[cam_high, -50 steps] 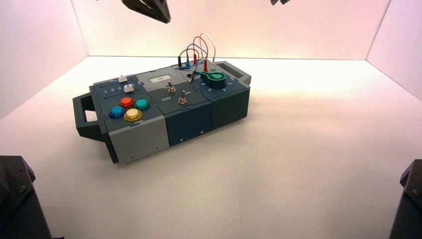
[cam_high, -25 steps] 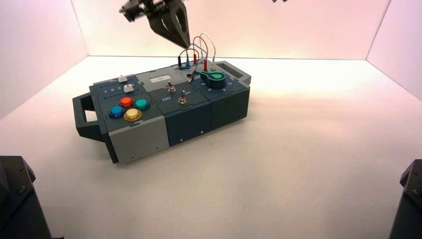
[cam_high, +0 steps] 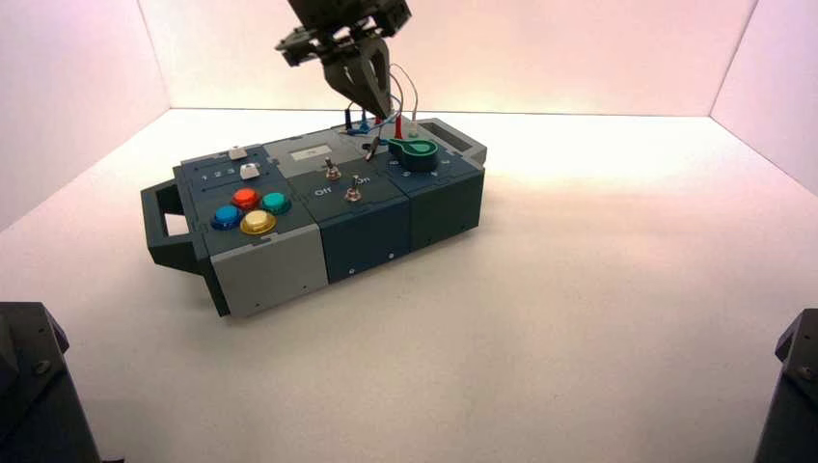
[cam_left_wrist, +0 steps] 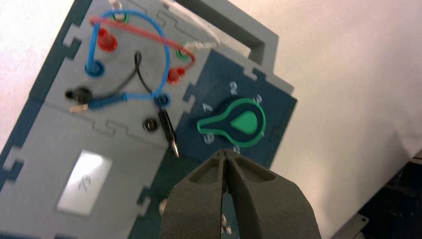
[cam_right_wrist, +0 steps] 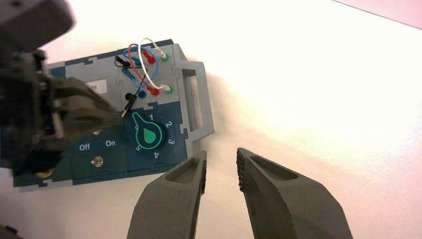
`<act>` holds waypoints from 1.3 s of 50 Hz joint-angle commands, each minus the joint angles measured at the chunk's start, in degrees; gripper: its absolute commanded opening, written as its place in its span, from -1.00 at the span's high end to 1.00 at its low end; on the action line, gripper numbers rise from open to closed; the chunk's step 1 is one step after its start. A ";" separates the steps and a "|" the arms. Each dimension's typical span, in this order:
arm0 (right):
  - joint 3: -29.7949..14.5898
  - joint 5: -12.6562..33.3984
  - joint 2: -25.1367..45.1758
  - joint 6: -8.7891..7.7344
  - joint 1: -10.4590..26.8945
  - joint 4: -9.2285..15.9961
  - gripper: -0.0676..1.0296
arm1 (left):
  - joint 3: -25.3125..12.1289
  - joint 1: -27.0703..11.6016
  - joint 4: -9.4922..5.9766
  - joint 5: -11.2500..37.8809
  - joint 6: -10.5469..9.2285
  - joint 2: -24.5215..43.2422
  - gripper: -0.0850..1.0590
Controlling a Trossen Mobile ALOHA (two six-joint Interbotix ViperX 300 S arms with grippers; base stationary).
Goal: Turn the knob to position 4.
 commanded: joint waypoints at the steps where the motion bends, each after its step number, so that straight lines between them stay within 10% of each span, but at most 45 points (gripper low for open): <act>1: -0.88 -0.26 -1.67 0.70 0.00 0.70 0.24 | -3.69 -0.18 0.00 0.35 0.44 0.88 0.90; 20: -1.05 0.44 -2.46 0.88 0.00 0.70 0.24 | -8.44 -0.18 0.00 2.46 0.44 5.54 0.90; 65: -0.97 0.53 -3.34 0.79 -0.26 0.44 0.24 | -6.15 0.88 0.09 6.15 -1.49 6.68 0.91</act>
